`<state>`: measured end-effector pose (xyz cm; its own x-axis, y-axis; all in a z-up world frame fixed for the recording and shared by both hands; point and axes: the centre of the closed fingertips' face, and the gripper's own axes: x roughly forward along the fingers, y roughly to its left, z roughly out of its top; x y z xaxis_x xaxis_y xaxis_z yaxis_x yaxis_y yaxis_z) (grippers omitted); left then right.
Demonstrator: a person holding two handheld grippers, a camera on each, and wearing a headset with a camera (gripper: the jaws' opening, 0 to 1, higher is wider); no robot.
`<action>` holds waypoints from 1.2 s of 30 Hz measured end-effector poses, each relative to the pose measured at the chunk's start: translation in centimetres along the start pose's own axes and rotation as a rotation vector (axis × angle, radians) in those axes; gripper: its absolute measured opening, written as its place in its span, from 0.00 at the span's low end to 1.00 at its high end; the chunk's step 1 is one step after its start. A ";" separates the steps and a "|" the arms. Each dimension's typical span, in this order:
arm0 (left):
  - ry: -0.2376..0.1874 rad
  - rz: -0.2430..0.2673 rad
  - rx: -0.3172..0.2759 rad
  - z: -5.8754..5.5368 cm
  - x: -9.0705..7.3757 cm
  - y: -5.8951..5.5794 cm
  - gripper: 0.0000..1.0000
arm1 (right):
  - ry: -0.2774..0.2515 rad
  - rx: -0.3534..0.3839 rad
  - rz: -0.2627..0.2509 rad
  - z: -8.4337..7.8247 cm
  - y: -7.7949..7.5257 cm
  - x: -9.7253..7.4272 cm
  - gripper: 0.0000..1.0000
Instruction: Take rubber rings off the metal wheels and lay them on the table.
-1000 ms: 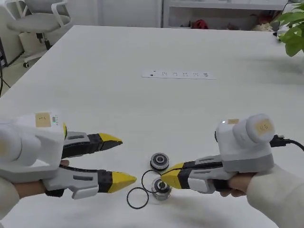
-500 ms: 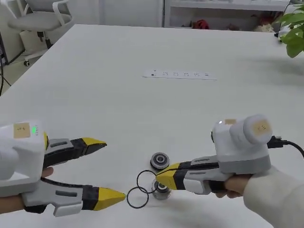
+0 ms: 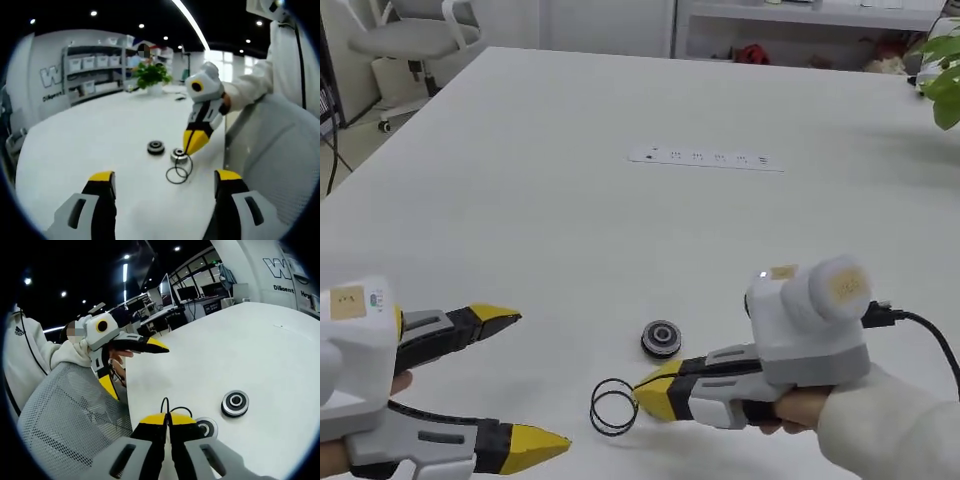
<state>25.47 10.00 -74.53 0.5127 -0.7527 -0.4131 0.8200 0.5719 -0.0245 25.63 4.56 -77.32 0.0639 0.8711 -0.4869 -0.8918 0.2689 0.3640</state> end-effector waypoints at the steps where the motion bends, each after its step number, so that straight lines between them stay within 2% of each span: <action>1: 0.000 -0.004 -0.001 0.0 0.0 -0.1 0.82 | 0.005 0.002 0.003 -0.2 0.1 0.2 0.00; 8: 0.021 -0.022 0.000 -0.5 0.3 -0.4 0.86 | 0.071 -0.033 -0.002 -1.8 0.6 1.2 0.00; 16: 0.031 -0.024 -0.004 -0.7 0.3 -0.4 0.83 | 0.095 -0.048 -0.059 -2.3 -0.6 1.3 0.00; 27: 0.037 -0.031 -0.006 -0.8 0.3 -0.5 0.82 | 0.087 -0.056 -0.083 -1.9 -1.3 0.9 0.02; 36: 0.036 -0.030 -0.008 -0.8 0.3 -0.5 0.81 | 0.026 -0.042 -0.132 -0.4 -2.8 -0.4 0.03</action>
<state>24.97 9.73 -75.32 0.4781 -0.7577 -0.4442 0.8329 0.5516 -0.0445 27.92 3.34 -78.45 0.1708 0.8179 -0.5494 -0.8943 0.3628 0.2621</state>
